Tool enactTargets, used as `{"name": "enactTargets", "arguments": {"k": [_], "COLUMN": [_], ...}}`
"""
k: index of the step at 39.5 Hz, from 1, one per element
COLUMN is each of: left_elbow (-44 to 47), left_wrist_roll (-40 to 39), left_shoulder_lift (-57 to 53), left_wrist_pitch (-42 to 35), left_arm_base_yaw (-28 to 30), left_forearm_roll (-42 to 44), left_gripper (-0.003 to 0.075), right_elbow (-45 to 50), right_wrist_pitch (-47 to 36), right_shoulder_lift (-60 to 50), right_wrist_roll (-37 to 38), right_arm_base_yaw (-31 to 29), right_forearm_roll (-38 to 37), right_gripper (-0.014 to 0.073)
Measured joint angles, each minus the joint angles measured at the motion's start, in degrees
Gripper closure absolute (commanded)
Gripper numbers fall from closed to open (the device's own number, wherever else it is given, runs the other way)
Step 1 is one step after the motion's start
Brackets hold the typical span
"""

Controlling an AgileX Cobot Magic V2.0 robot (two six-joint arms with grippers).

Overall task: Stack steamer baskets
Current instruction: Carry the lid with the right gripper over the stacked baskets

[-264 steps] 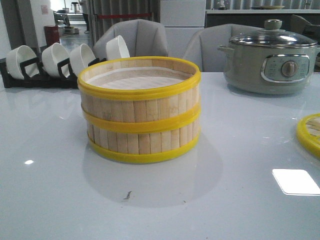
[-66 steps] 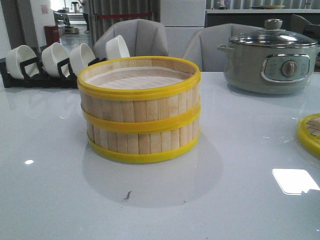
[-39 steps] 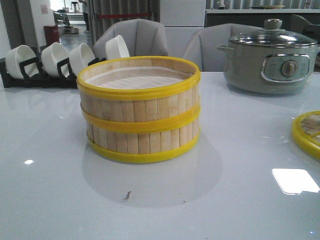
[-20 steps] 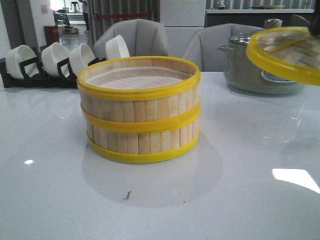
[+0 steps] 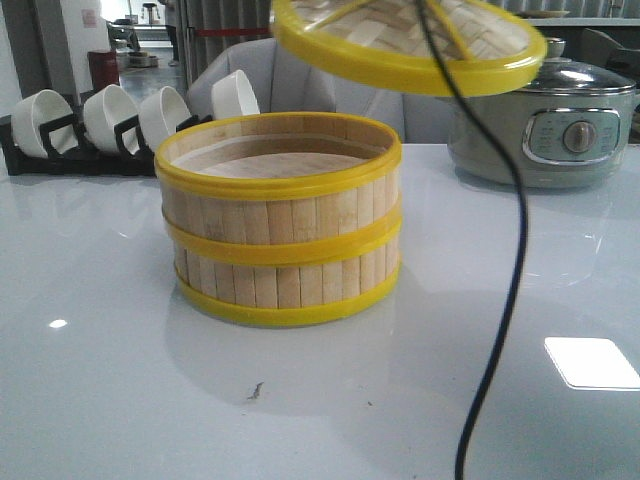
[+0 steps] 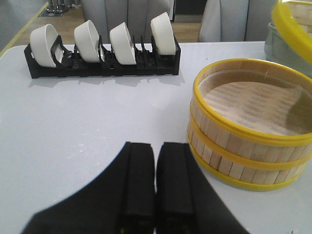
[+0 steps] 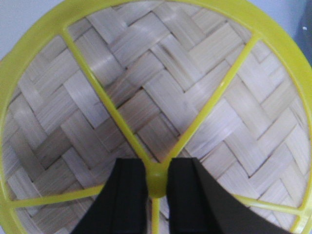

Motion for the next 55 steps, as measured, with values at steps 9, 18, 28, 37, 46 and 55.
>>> {"name": "enactTargets", "arguments": {"k": [9,18,28,37,46,55], "left_elbow": [0.0,0.0,0.0,0.0,0.0,0.0], "left_wrist_roll": [0.0,0.0,0.0,0.0,0.0,0.0], "left_shoulder_lift": [0.0,0.0,0.0,0.0,0.0,0.0], "left_wrist_pitch": [0.0,0.0,0.0,0.0,0.0,0.0], "left_arm_base_yaw": [0.0,0.0,0.0,0.0,0.0,0.0], "left_forearm_roll": [0.0,0.0,0.0,0.0,0.0,0.0], "left_gripper": [0.0633,0.0633,0.0633,0.0633,0.0633,0.0633], "right_elbow": [-8.5,-11.3,-11.4,-11.6,-11.7,-11.7], "right_wrist_pitch": [1.3,1.2,-0.7,-1.1,-1.4,-1.5], "right_shoulder_lift": [9.3,14.4,15.6,15.6,16.4,16.8], "right_wrist_roll": [-1.7,-1.9,-2.0,-2.1,-2.1,-2.1], "right_arm_base_yaw": [5.6,7.6,7.6,7.6,7.6,7.6], "right_forearm_roll": [0.1,0.2,0.4,0.5,1.3,1.6], "right_gripper": [0.0538,0.0538,0.0538,0.0538,0.0538,0.0538]}}
